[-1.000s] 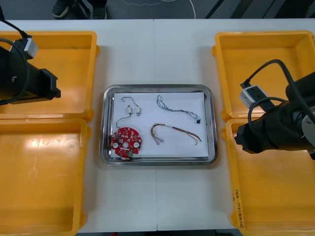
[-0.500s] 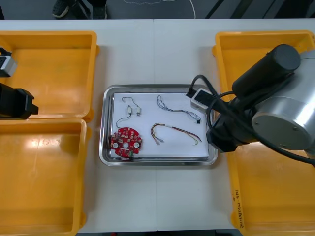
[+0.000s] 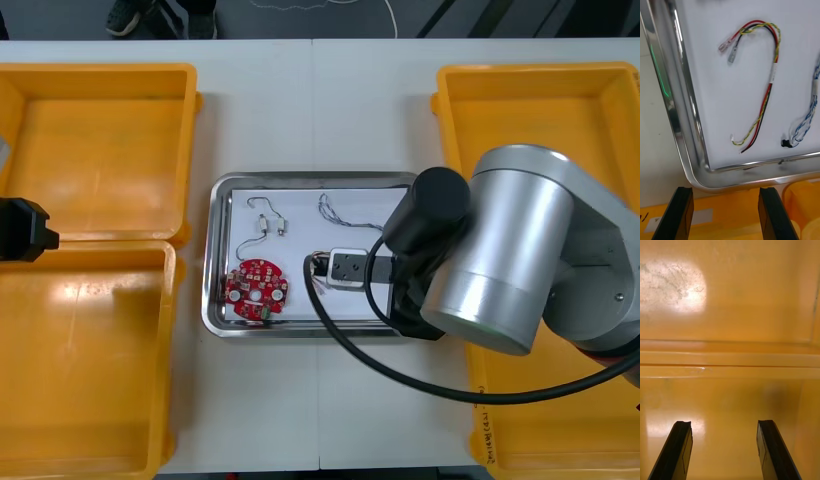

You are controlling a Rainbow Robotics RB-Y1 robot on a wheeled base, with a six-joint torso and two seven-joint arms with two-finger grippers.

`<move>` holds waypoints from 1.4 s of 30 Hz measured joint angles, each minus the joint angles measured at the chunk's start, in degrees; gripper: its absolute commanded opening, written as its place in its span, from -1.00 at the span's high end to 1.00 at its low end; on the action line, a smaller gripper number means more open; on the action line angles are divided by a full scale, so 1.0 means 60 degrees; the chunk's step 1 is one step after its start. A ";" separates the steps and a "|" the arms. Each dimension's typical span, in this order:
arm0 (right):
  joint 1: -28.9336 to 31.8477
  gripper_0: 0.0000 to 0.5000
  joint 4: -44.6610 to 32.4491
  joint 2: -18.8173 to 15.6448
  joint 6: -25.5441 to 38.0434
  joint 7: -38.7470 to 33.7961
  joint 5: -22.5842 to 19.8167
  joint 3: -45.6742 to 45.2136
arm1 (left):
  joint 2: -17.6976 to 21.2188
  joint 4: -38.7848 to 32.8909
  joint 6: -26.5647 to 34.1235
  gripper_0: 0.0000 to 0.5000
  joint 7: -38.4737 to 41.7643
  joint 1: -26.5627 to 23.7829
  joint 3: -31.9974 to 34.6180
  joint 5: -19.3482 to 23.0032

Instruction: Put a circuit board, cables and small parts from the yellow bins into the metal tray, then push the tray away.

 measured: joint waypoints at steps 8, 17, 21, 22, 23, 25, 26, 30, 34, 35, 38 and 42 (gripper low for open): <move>-0.0308 -1.00 0.0544 0.0277 0.0001 0.0041 0.0163 0.0958 | 0.0000 -0.0005 0.0000 -1.00 0.0000 0.0361 0.0160 -0.0002; -0.0319 -1.00 0.0575 0.0608 0.0001 0.0261 0.0164 0.1150 | 0.0000 -0.0007 0.0000 -1.00 0.0000 0.0607 0.0239 -0.0002; -0.0320 -1.00 0.0643 0.0808 0.0001 0.0261 0.0160 0.1173 | 0.0000 -0.0008 0.0000 -1.00 0.0000 0.0673 0.0258 -0.0002; -0.0320 -1.00 0.0716 0.0873 0.0001 0.0261 0.0157 0.1187 | 0.0000 -0.0009 0.0000 -1.00 0.0000 0.0694 0.0258 -0.0002; -0.0321 -1.00 0.0820 0.0947 0.0001 0.0261 0.0155 0.1197 | 0.0000 -0.0009 0.0000 -1.00 0.0000 0.0714 0.0258 -0.0002; -0.0322 -1.00 0.1051 0.1098 0.0001 0.0261 0.0155 0.1204 | 0.0000 -0.0010 0.0000 -1.00 0.0000 0.0754 0.0258 -0.0001; -0.0323 -1.00 0.1194 0.1182 0.0001 0.0261 0.0158 0.1208 | 0.0000 -0.0010 0.0000 -1.00 0.0000 0.0765 0.0258 0.0001; -0.0390 -1.00 0.1773 0.1527 -0.0009 0.0266 0.0210 0.1307 | 0.0000 -0.0011 0.0000 -1.00 0.0000 0.0777 0.0258 0.0010; -0.0537 -1.00 0.2190 0.1884 -0.0066 0.0295 0.0568 0.1649 | 0.0000 -0.0015 0.0000 -1.00 0.0000 0.0796 0.0258 0.0039; -0.0556 -1.00 0.2255 0.1962 -0.0068 0.0325 0.0635 0.1727 | 0.0000 -0.0015 0.0000 -1.00 0.0000 0.0801 0.0259 0.0048; -0.0578 -1.00 0.2343 0.2152 -0.0125 0.0545 0.0806 0.1949 | 0.0000 -0.0015 0.0000 -1.00 0.0000 0.0804 0.0267 0.0100; -0.0580 -1.00 0.2344 0.2244 -0.0338 0.0579 0.1114 0.2266 | 0.0000 -0.0016 0.0000 -1.00 0.0000 0.0804 0.0356 0.0213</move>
